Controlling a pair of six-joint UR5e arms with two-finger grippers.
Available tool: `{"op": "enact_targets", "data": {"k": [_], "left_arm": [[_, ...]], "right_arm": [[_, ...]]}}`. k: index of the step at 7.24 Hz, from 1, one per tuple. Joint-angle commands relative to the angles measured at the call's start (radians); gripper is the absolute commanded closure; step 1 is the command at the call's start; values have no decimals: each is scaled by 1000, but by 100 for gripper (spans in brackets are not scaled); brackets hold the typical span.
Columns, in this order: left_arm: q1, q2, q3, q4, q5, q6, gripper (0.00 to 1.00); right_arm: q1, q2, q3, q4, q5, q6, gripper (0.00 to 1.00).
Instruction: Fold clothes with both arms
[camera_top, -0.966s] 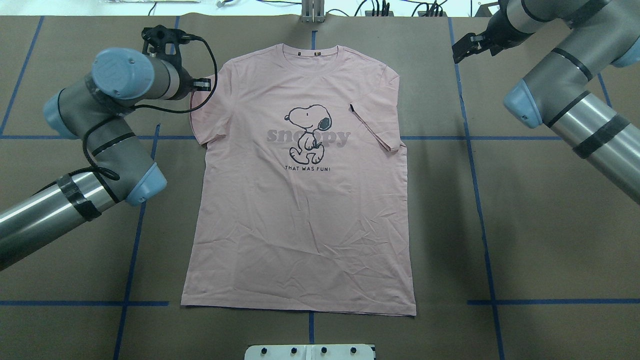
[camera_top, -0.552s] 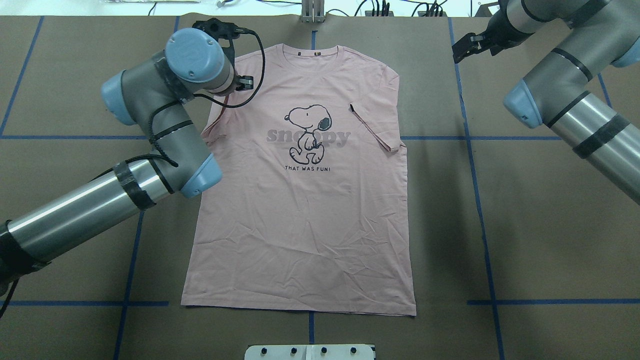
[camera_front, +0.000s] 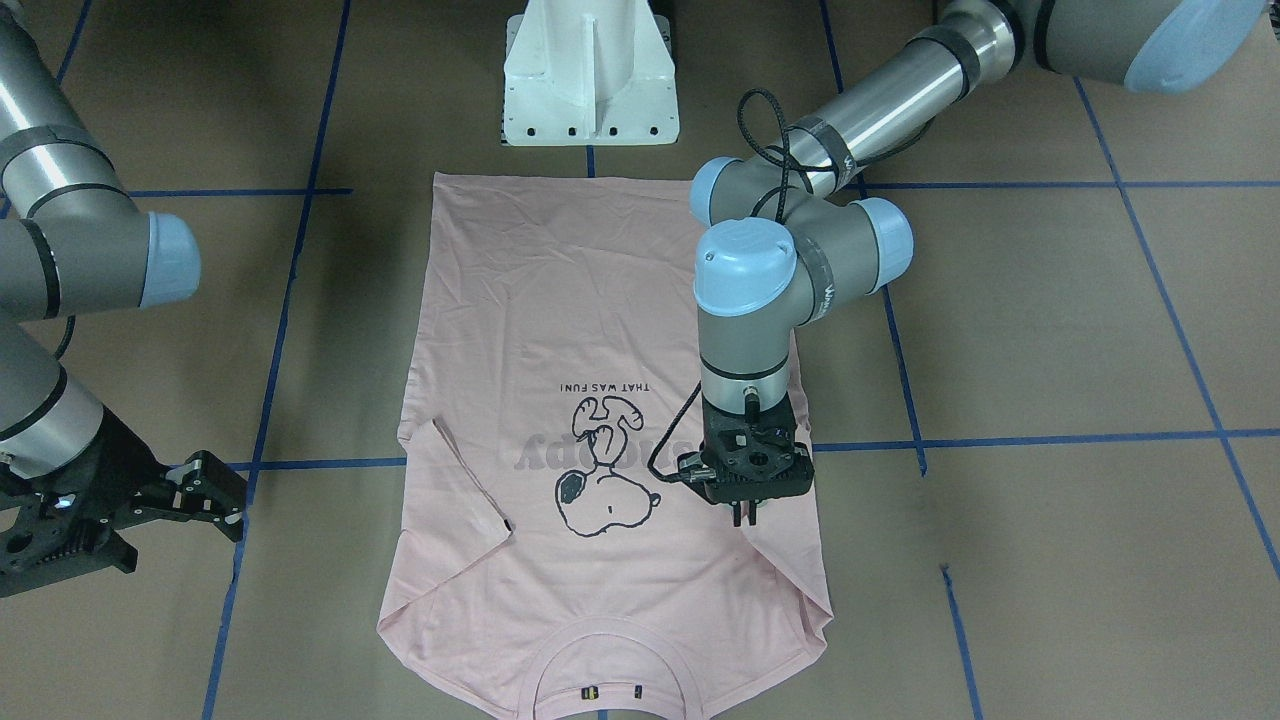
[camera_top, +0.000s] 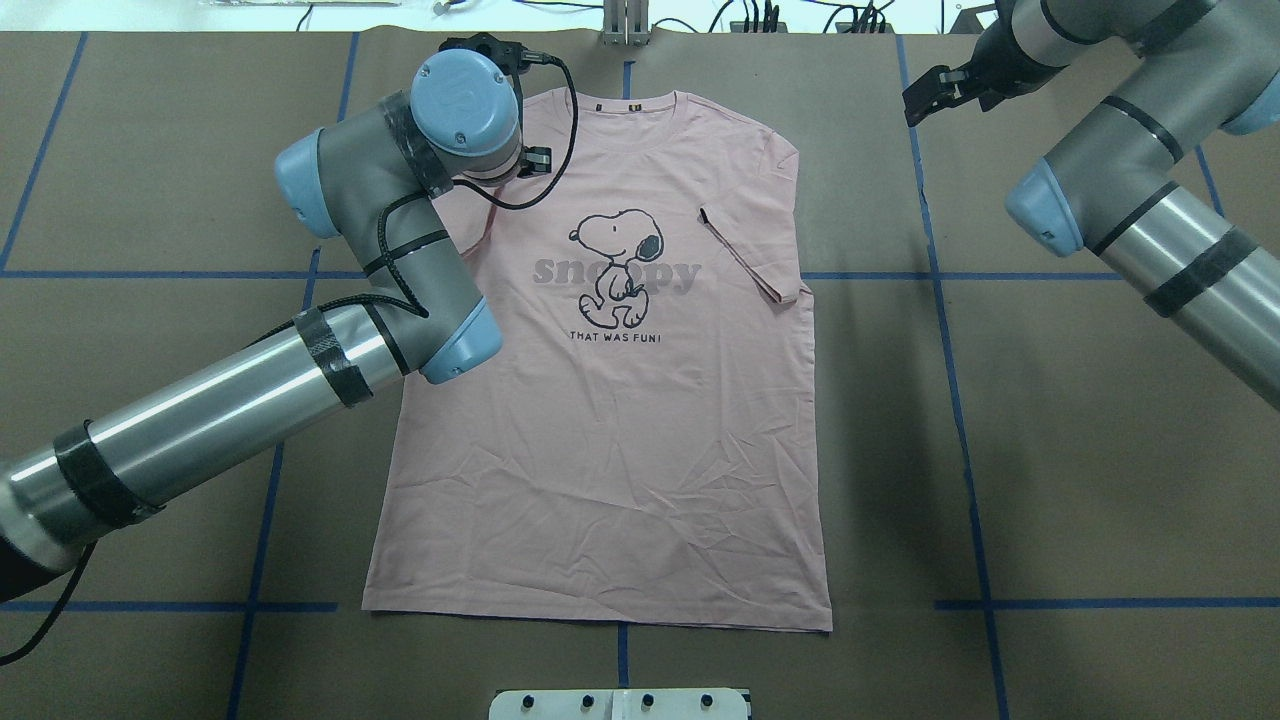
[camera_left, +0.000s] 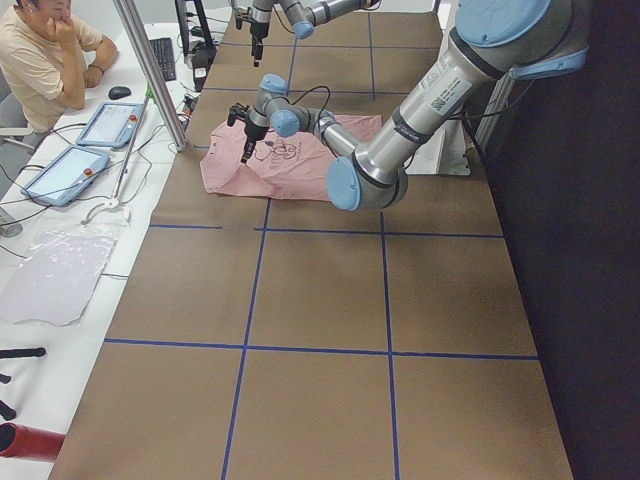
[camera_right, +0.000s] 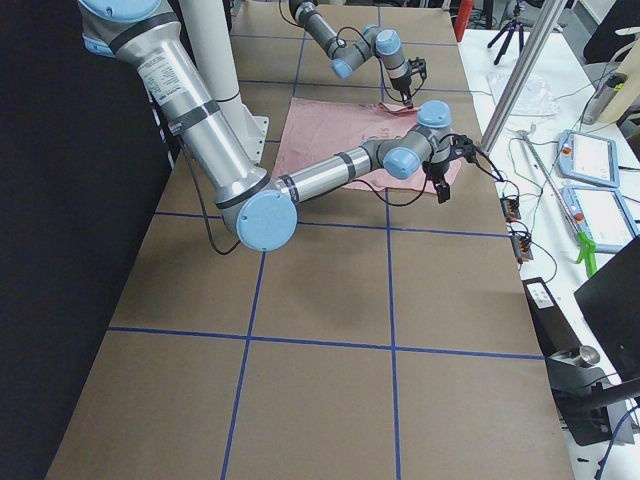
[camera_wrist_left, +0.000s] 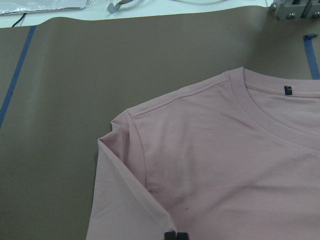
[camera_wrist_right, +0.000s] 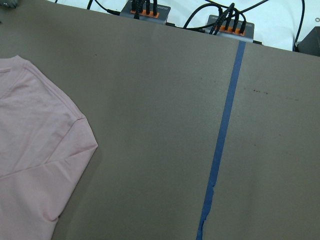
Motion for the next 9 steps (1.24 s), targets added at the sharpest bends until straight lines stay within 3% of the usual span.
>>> {"op": "enact_targets", "data": {"k": [1,2,3,5,6,7,8,9], "left_arm": [[3,53,-119,-80,-39,9,0],[3,112,-234,-73,-133,9,0],[3,175,-343,-70,-155,9,0],[30,311,-531,-73,-212,9,0],[93,382,-633,-71,-205,-13,0],[136,498,-737,-77,-186,-122,0],[232,577,-827,-77,-112,-201,0],[314,625,-859,-80,-58,-300,0]], "right_arm": [[-8,-1,51,-1,0,75,0],[-46,-14,97,-4,-11,153,0],[-115,-35,177,-15,-68,271,0],[-328,-179,419,-17,-241,559,0],[-458,-309,589,-32,-349,681,1],[-605,-407,771,-143,-461,815,2],[-749,-429,853,-243,-573,1017,9],[-887,-437,856,-247,-709,1141,13]]}}
